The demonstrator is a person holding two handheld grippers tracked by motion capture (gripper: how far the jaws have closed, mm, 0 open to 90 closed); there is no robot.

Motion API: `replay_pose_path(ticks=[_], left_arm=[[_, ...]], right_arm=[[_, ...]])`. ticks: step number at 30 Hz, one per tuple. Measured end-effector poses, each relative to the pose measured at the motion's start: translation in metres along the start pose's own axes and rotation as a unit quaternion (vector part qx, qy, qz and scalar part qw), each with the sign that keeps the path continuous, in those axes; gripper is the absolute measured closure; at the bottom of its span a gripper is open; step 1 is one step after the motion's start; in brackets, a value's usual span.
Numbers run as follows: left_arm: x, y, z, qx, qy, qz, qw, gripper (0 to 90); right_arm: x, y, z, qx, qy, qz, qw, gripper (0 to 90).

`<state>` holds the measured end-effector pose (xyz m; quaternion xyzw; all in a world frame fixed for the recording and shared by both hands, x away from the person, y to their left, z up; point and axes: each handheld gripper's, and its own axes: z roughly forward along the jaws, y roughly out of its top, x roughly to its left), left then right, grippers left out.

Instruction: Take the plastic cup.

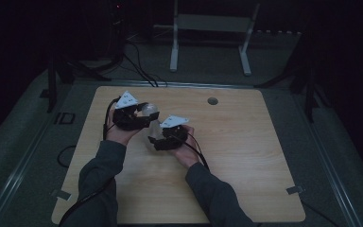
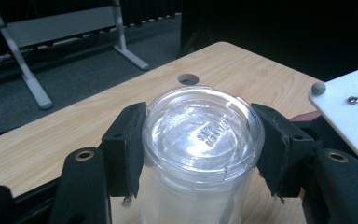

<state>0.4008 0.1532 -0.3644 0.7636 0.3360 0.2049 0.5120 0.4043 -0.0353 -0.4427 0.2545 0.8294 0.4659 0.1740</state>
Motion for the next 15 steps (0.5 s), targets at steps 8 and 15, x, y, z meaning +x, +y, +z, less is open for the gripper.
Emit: replay_pose_path(ticks=[8,15], left_arm=[[0.0001,-0.0002,0.0017,0.003,-0.001,-0.003,1.0,40.2],[0.001,0.0006,0.0011,0.004,0.0,-0.005,1.0,40.2]], right_arm=[[-0.0006,0.002,0.0028,-0.005,0.001,-0.004,1.0,20.8],[-0.0007,0.0055,0.0096,0.0,0.001,-0.008,1.0,21.2]])
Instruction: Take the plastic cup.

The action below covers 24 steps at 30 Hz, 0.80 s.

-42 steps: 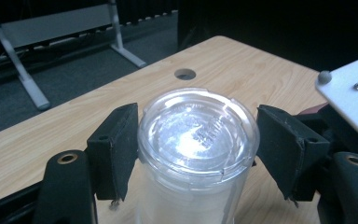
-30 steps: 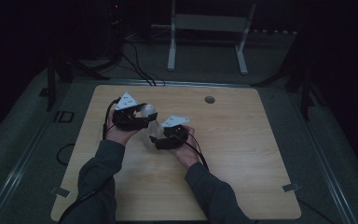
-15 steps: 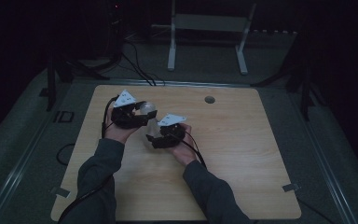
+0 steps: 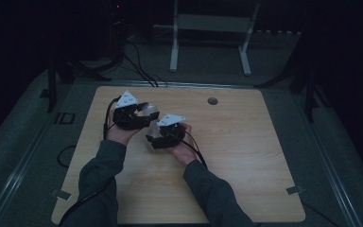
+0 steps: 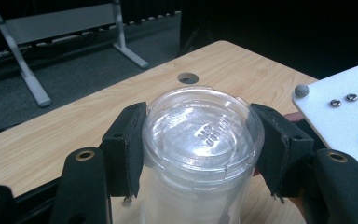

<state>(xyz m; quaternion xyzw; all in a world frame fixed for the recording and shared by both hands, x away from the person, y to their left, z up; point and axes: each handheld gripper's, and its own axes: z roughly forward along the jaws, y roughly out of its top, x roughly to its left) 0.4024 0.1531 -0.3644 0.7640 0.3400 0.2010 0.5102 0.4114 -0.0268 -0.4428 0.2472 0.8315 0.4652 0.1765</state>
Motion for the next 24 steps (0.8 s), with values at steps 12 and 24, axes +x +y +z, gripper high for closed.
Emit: replay_pose_path(ticks=[12,24], left_arm=[[0.0012,0.0013,-0.001,-0.003,-0.003,-0.003,1.0,39.9],[0.0022,0.0082,-0.0061,-0.012,-0.006,-0.003,0.9999,40.5]], right_arm=[[-0.0003,-0.0008,-0.0001,-0.001,0.005,0.002,1.0,21.4],[-0.0001,-0.0039,0.0019,0.008,0.004,0.001,1.0,21.6]])
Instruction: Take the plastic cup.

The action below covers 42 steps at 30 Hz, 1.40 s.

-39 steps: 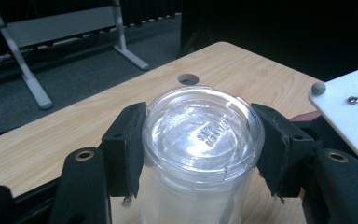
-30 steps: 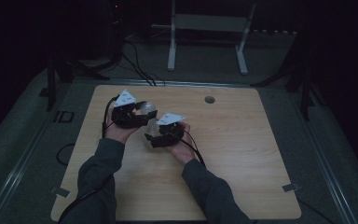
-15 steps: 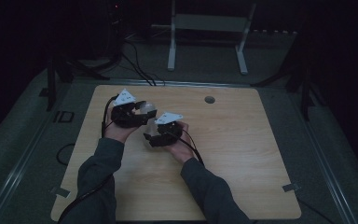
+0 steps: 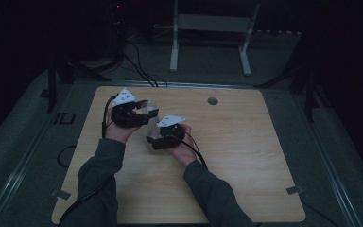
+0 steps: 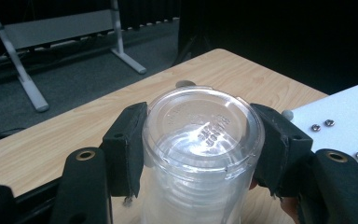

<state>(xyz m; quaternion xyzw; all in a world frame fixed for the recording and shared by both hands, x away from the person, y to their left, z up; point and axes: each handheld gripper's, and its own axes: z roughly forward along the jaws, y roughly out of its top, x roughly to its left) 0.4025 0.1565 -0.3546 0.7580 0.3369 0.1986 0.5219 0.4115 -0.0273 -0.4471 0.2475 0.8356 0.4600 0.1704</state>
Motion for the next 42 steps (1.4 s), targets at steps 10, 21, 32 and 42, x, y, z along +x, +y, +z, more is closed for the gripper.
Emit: replay_pose_path(ticks=[10,21,32,42], left_arm=[[-0.001,0.01,-0.004,0.001,-0.003,0.004,1.0,41.1],[0.0,0.02,-0.009,-0.005,-0.002,0.004,1.0,41.2],[0.002,0.026,-0.013,-0.009,-0.002,0.003,0.9999,41.3],[0.002,0.033,-0.019,-0.018,-0.002,0.002,0.9998,41.4]], right_arm=[[-0.001,-0.001,-0.004,-0.007,-0.002,0.007,1.0,20.7],[0.0,0.0,-0.011,-0.01,-0.007,0.001,0.9999,19.5],[-0.002,0.0,-0.019,-0.011,-0.014,0.008,0.9998,19.6],[-0.002,0.001,-0.027,-0.013,-0.014,0.006,0.9998,19.9]])
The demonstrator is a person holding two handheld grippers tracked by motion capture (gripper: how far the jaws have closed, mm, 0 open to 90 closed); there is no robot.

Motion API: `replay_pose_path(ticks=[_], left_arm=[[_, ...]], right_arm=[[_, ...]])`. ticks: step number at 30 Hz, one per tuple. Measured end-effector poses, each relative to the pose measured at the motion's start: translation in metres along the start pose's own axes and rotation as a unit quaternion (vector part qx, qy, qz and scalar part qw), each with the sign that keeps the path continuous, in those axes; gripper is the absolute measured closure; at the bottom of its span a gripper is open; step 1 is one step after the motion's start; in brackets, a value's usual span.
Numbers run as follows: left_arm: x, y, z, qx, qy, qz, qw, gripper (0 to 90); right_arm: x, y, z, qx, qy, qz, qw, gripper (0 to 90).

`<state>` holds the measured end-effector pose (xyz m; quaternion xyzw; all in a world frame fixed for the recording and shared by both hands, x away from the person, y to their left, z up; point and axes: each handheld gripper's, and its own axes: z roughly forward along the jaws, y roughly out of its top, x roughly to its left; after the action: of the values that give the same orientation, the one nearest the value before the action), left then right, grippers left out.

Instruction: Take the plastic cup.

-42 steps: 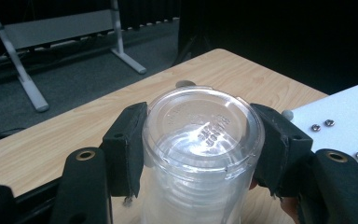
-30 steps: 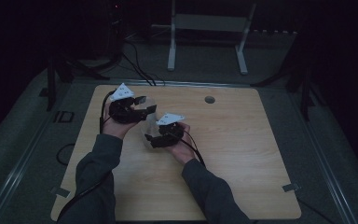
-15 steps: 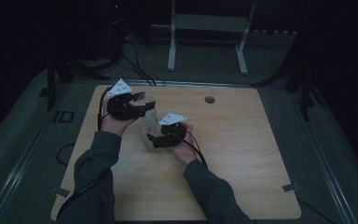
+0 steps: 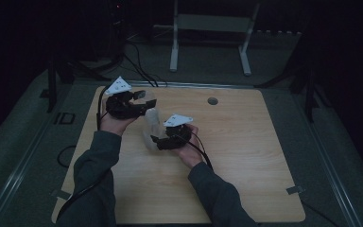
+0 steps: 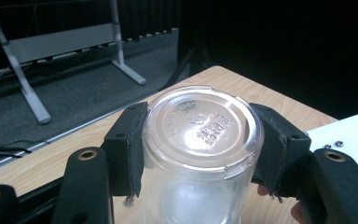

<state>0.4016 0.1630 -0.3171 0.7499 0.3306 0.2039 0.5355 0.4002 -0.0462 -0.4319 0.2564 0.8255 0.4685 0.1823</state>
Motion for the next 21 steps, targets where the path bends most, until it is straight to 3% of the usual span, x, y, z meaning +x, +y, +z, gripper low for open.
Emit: replay_pose_path(ticks=[13,21], left_arm=[[-0.002,0.015,-0.011,-0.013,-0.002,0.005,0.9999,41.4],[-0.002,0.022,-0.019,-0.019,0.0,0.002,0.9998,41.5]], right_arm=[[0.001,0.001,-0.008,-0.006,0.003,-0.003,1.0,22.3],[0.003,0.001,-0.013,-0.011,0.008,-0.01,0.9999,29.3]])
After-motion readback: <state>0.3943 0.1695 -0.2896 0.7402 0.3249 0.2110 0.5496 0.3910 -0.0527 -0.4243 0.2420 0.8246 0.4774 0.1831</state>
